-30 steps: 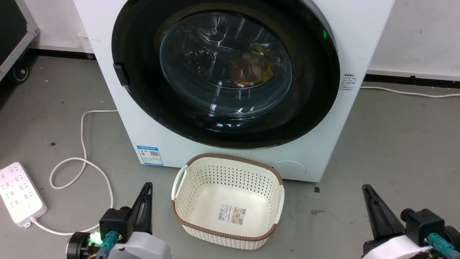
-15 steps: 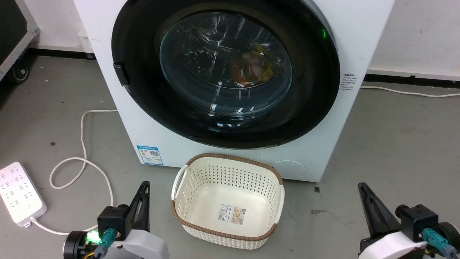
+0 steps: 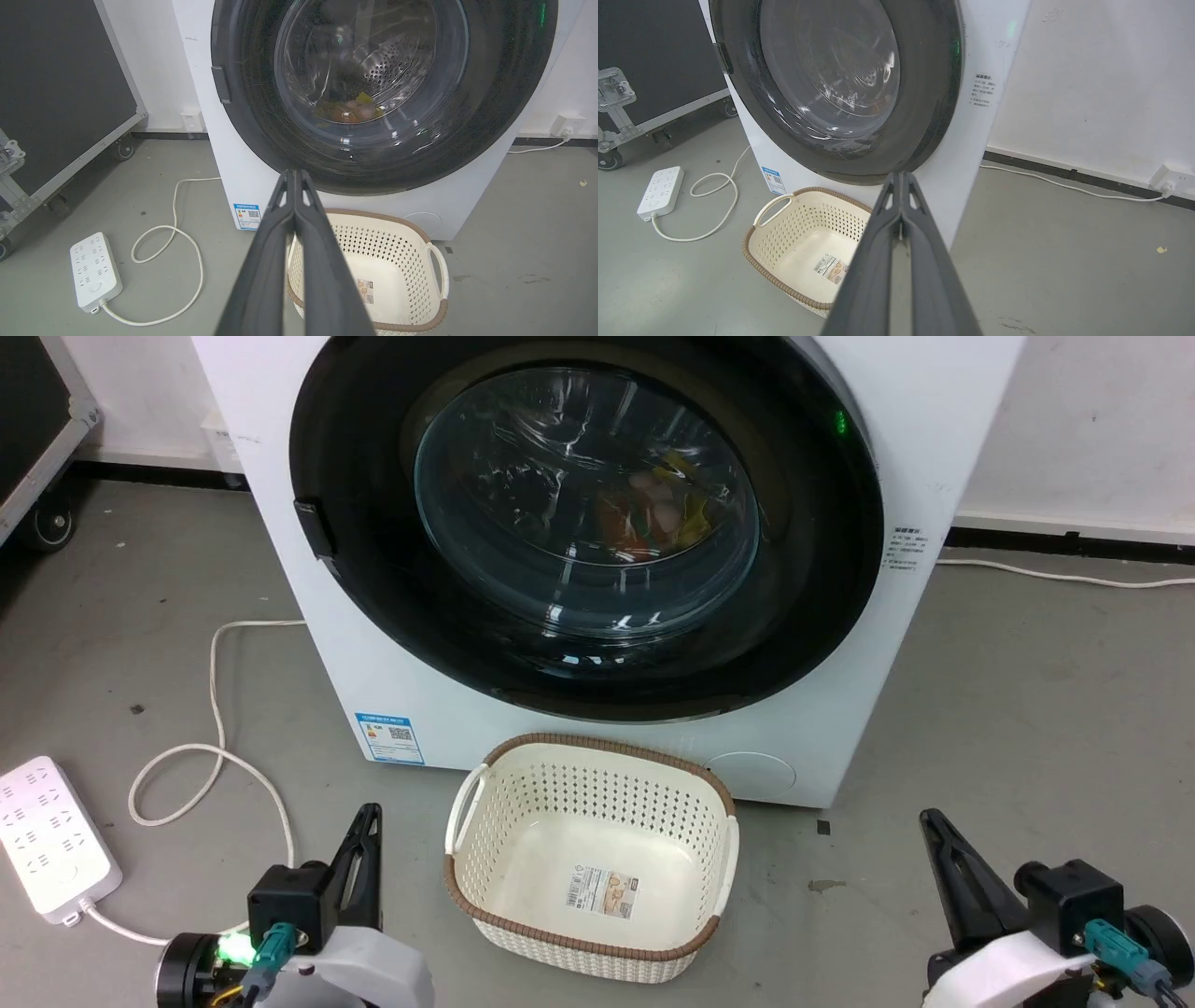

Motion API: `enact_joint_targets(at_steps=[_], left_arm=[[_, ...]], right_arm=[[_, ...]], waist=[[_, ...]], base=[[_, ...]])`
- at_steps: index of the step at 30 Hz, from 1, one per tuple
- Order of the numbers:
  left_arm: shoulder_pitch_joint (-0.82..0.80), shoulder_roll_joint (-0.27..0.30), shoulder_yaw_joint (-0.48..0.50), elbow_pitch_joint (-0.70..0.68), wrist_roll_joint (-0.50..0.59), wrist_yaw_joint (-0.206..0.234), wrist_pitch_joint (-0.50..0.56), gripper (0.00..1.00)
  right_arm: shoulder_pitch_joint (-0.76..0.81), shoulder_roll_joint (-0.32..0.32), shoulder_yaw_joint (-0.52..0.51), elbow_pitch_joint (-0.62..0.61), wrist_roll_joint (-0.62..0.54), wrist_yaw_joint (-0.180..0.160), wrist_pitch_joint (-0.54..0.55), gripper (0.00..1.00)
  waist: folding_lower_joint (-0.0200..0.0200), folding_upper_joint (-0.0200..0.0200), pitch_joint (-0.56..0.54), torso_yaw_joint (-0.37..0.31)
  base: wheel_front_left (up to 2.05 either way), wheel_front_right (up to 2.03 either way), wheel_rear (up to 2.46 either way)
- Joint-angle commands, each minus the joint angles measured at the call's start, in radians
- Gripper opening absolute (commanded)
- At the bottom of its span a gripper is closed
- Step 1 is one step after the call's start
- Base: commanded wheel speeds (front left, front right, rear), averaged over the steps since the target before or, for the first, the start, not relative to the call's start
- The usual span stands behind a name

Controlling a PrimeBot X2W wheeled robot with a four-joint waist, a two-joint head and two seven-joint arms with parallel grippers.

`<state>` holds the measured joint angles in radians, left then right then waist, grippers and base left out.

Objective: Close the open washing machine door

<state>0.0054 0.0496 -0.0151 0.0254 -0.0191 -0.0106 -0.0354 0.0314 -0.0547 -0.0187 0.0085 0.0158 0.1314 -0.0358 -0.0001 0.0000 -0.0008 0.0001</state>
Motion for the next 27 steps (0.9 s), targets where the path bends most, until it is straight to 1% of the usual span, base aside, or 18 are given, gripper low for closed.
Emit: enact_joint_targets(at_steps=[1,15,27], left_arm=[[-0.005,0.001,0.005,-0.008,0.009,0.005,0.007,0.0],[-0.005,0.001,0.015,-0.025,0.019,0.011,0.035,0.0],[-0.005,0.001,0.015,-0.025,0.019,0.011,0.035,0.0]], right_arm=[[-0.019,0.004,0.005,-0.006,-0.007,-0.001,0.007,0.0],[-0.031,0.005,0.019,-0.009,-0.016,-0.001,0.036,0.0],[-0.031,0.005,0.019,-0.009,-0.016,-0.001,0.036,0.0]], waist=[[0.0001,0.0,0.0,0.0],[0.0001,0.0,0.001,0.0],[0.0001,0.0,0.001,0.0]], base=[[0.0,0.0,0.0],[0.0,0.0,0.0],[0.0,0.0,0.0]])
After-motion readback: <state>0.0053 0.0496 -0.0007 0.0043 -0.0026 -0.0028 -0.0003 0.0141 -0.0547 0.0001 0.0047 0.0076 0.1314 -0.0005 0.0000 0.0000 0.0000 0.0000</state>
